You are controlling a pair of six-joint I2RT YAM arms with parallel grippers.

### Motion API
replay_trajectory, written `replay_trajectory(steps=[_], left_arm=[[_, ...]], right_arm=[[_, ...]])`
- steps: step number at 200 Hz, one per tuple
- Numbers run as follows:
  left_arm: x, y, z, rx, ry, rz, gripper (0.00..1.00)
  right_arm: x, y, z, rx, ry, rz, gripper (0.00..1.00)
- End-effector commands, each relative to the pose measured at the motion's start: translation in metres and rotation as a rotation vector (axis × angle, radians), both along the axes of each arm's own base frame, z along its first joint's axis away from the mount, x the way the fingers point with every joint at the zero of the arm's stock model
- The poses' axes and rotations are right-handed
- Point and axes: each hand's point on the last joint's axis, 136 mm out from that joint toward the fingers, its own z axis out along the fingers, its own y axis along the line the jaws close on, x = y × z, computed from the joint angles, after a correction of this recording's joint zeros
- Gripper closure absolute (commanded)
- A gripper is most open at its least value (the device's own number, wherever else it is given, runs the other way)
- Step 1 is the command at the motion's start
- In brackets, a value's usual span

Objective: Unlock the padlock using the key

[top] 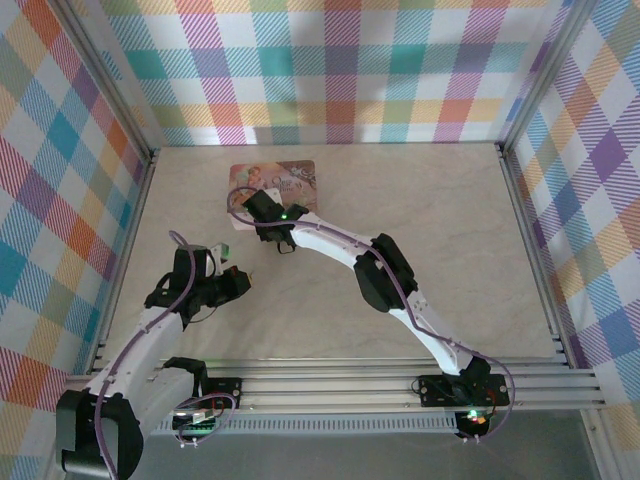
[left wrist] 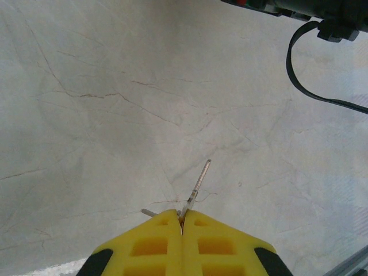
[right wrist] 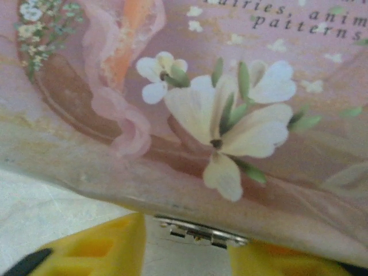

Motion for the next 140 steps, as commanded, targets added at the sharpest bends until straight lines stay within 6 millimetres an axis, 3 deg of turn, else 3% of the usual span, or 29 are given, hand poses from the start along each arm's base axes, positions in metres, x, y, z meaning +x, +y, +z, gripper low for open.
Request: replay_trajectory(steps=[1,90,140], left_arm=[[-0.007,0.001,-0.004,0.003,0.012,-0.012,1.00],[0.004,-0.001,0.017,-0.017,-0.161,-0.015,1.00],[0.012,-0.017,0.021,-0.076,-0.228,-0.105,1.00]], right_arm=[[0.002,0.005,0.008,-0.007,-0.030,0.018,0.70],[-0.021,-0.006,0.039,0.028,0.073,0.106,1.00],[-0.039,-0.024,0.057,0.099,0.180,0.104,1.00]])
